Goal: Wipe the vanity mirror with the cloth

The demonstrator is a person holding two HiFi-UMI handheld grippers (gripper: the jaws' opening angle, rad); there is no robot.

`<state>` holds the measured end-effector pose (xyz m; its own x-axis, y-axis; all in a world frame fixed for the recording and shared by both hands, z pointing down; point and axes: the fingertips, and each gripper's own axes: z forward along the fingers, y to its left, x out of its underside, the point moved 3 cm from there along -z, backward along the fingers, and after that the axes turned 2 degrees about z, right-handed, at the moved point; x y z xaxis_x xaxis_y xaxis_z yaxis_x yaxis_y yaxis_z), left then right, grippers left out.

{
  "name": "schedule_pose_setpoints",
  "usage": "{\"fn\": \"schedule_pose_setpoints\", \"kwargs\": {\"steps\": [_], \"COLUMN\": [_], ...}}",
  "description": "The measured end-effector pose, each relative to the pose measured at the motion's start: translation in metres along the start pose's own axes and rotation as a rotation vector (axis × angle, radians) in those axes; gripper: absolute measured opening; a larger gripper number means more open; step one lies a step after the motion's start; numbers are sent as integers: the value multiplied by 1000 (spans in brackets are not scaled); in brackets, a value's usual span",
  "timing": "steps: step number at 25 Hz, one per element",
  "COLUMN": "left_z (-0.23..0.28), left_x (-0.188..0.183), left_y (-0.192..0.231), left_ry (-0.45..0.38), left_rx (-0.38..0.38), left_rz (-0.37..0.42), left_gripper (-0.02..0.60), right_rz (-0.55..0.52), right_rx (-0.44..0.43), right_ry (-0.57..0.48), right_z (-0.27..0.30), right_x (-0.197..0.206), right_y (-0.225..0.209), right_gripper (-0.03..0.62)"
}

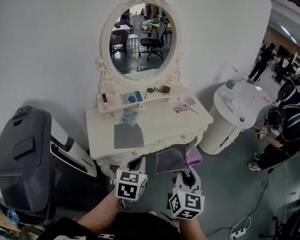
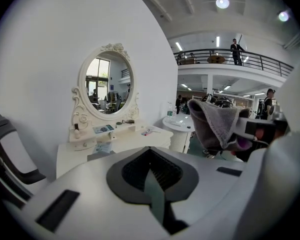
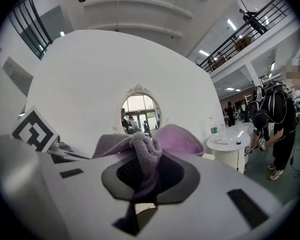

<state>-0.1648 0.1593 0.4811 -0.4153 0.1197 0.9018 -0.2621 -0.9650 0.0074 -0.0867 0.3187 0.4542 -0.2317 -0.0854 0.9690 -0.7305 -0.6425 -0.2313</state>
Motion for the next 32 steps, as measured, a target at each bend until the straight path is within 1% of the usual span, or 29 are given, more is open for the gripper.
{"fn": "schedule_pose_setpoints", "kwargs": {"steps": [3,6,10,14,18,24,28,32], "left_z": [8,15,22,35,65,120,148,169], "left_x": [-2,3,0,-3,-12,-53,-76,-95], "left_y": [-17,-22,-14,1,23,76,115,151], "left_ry": [0,24,26,27,18,-35,-39,-59], "left_rx": [-9,-28,-64,-81,-76,-70,-77,-97], "left_rz": [-6,-4,-15,-33,-50,-60,-66,-69], "left_gripper": [-2,-2,-2,-2,-2,-2,-2,-2], "right_rz": [-4,-3,5,-3,-27,-78,-75,-75], "right_rx": [-8,-25,-65,-93,-107,-118,-129,-138], "right_ry": [19,23,33,45,56,41,23,52], "right_z": [8,17,35,59,97,184,235,277], "right_x": [-1,-5,-3,0,1,-17,-34,-28], "right_y": [-23,-34,-33,-26,-18,-4,10,22], "right_gripper": [46,46,46,46,46,46,46,46]}}
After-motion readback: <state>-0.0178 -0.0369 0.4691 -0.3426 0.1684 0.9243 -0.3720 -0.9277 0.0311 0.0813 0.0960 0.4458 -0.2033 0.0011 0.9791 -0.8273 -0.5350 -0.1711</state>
